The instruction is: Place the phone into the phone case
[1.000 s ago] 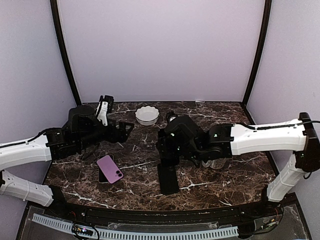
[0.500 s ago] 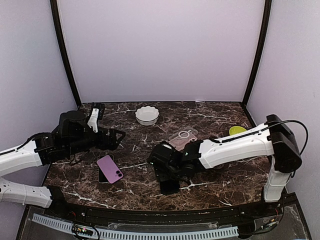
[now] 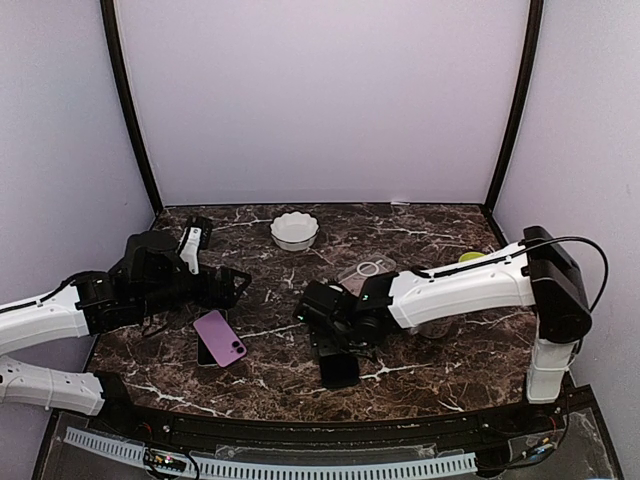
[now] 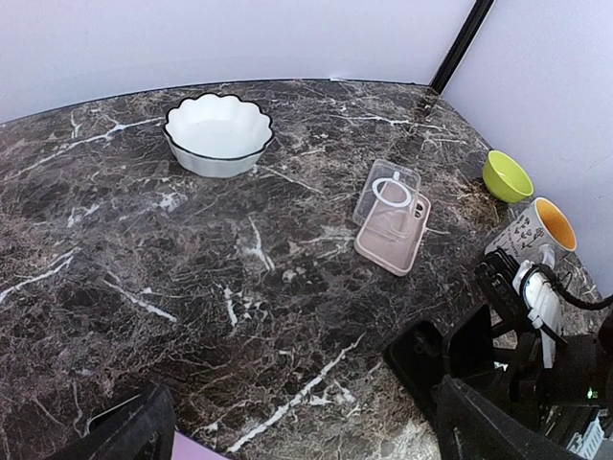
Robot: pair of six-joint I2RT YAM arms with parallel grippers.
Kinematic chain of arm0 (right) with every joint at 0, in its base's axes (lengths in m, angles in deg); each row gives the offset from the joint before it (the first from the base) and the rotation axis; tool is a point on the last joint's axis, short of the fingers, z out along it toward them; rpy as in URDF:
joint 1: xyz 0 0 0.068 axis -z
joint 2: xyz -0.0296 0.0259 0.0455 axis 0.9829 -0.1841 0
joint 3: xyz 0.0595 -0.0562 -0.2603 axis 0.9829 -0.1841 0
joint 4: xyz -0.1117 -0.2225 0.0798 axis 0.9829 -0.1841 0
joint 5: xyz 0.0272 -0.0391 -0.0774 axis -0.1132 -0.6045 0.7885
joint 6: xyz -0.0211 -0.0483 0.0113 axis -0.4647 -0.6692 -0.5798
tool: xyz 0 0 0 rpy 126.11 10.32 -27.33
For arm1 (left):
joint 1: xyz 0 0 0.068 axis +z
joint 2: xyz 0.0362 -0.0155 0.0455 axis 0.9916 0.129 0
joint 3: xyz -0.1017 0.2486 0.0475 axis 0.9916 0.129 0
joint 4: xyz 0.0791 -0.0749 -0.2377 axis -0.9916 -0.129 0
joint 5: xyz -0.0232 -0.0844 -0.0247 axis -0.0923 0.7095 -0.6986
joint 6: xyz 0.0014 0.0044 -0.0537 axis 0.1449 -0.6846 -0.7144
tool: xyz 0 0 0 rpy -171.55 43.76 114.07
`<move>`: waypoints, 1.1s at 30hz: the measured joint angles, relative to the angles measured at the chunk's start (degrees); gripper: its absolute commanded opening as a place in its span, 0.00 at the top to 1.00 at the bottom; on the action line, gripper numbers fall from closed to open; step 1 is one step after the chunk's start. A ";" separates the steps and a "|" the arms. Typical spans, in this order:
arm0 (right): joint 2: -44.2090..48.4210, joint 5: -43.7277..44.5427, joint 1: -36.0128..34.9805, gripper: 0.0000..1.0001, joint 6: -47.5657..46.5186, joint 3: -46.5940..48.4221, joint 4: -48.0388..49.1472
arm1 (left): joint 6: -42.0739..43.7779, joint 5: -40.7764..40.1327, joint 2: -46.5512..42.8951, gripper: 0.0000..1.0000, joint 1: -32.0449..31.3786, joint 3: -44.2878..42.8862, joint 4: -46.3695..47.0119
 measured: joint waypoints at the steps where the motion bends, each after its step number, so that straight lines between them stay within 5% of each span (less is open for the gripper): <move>1: -0.15 -0.37 0.20 1.00 0.28 0.22 -0.15 | 0.02 -0.04 0.04 0.03 0.00 0.00 0.09; 11: -3.89 -4.90 1.92 1.00 0.55 3.76 -2.54 | 0.04 0.09 1.11 0.03 0.00 0.76 1.09; 16: -4.98 -5.42 2.10 0.51 0.50 5.40 -4.20 | 0.04 0.13 1.73 0.03 0.00 0.81 1.60; 19: -5.09 -5.79 2.27 0.33 0.52 5.60 -4.61 | 0.04 0.13 1.73 0.03 0.00 0.81 1.73; 33: -6.27 -5.60 2.40 0.17 0.98 5.75 -5.51 | 0.37 0.55 1.95 0.03 0.48 0.81 1.97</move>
